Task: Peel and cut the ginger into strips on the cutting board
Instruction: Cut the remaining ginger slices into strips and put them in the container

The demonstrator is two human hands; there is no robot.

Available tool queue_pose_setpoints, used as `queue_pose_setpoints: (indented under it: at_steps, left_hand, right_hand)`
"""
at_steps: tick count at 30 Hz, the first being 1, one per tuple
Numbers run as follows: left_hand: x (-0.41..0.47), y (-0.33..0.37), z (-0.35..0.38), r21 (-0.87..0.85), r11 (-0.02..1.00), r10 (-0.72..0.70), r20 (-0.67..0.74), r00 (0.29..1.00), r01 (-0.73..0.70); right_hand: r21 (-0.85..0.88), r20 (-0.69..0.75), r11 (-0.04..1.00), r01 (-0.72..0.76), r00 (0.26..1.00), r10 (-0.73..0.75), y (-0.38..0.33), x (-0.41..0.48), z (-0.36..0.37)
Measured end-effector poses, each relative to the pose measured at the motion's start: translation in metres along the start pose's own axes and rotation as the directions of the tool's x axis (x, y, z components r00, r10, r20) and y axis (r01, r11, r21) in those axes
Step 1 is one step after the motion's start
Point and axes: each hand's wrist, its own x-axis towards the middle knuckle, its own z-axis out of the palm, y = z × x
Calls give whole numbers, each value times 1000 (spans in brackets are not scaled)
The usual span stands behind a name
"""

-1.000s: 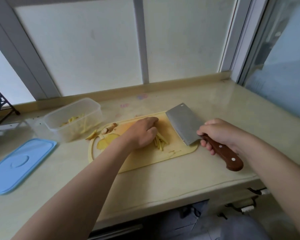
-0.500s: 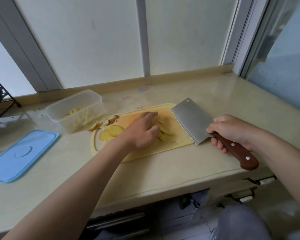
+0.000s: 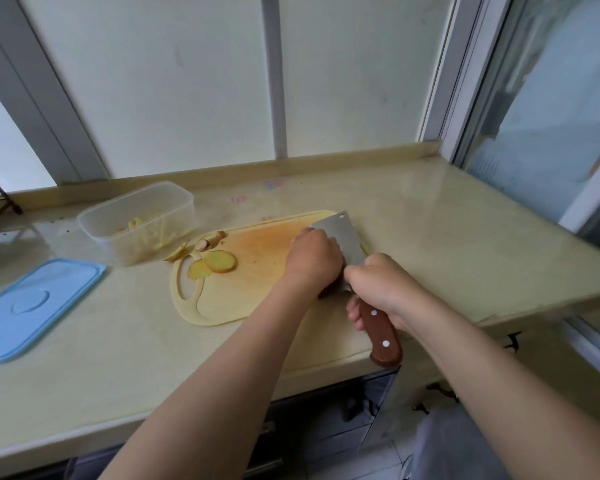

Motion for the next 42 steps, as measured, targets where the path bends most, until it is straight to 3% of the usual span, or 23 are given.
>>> queue_pose_setpoints:
  at_steps: [7,14,22,35,42]
  left_hand:
    - [4,5,3,-7,1000,27,-75,997,-27]
    - [10,18,0,29,997,75,-15,997,-74]
    - [26,17,-46,120,983,147,-65,987,-139]
    - [47,-119,-200,135,986,-62,-267,962,101]
    - [57,-187,-214,29,992,-111,-277,955,124]
  right_hand:
    - [31,14,999,-8,1000,8,1,3,2]
    - [131,20,991,-10,1000,7,2,7,-4]
    - [168,63,984,51,996,-63,-37,5,7]
    - [193,273,966,175,936,-224,-162,23,160]
    - [173,279,975,140,942,-184,-179,43,215]
